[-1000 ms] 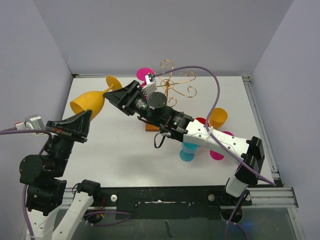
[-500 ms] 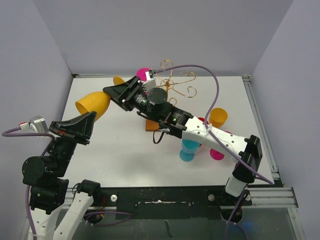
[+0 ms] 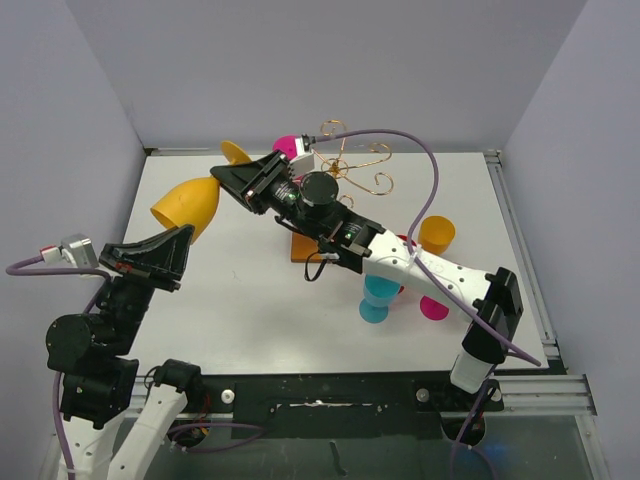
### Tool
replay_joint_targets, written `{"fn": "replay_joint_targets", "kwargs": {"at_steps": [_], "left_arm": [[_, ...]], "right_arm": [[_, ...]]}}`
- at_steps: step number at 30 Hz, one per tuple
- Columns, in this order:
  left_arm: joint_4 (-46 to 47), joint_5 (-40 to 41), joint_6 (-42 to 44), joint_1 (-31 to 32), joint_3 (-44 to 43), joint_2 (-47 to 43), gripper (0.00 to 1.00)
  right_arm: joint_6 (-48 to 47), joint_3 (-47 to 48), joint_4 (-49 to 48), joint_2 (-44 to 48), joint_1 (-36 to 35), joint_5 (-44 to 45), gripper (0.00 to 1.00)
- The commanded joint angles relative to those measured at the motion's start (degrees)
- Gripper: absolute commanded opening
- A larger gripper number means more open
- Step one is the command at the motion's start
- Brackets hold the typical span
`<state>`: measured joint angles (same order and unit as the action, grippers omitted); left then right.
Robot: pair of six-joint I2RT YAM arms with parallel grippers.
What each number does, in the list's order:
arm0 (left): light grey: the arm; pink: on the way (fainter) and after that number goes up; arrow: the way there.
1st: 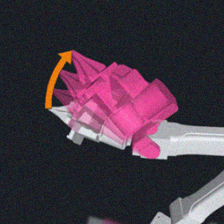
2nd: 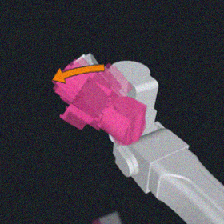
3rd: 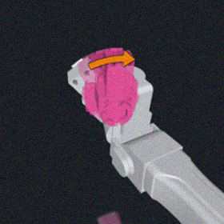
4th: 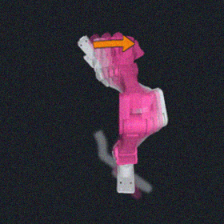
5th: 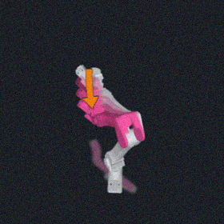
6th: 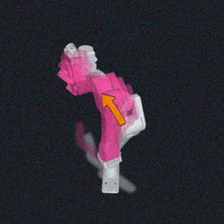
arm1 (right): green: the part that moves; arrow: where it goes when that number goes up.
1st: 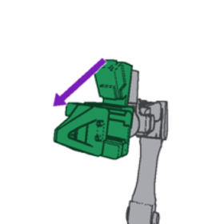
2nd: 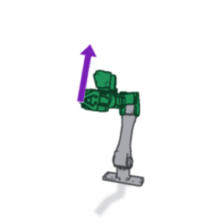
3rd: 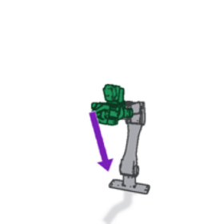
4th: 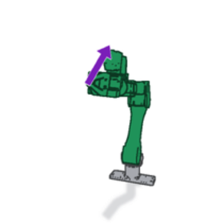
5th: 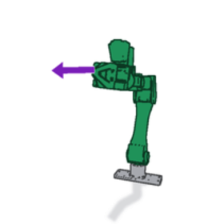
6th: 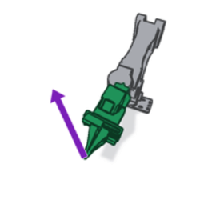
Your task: Place the wine glass upside down on the wine glass rack
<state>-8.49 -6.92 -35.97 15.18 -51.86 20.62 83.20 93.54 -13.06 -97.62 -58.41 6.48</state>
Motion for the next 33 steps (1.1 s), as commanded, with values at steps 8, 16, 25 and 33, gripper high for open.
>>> {"fn": "replay_joint_targets", "kwargs": {"at_steps": [8,16,25,33], "left_arm": [[-2.5,3.3,1.6,-0.1,-1.7,-1.2,0.43],[-5.8,6.2,3.7,0.0,-2.7,-2.7,0.49],[-6.1,4.9,-0.1,0.0,-6.6,0.4,0.50],[-5.9,-1.7,-7.9,0.0,-10.5,6.5,0.54]], "right_arm": [[-14.4,-6.3,-10.0,7.8,0.6,5.7,0.00],[-30.5,-12.3,-15.3,13.2,0.3,7.0,0.00],[-47.4,-19.2,-17.2,17.1,-0.9,2.9,0.00],[-62.7,-21.9,-14.8,19.4,-1.3,-4.7,0.00]]}}
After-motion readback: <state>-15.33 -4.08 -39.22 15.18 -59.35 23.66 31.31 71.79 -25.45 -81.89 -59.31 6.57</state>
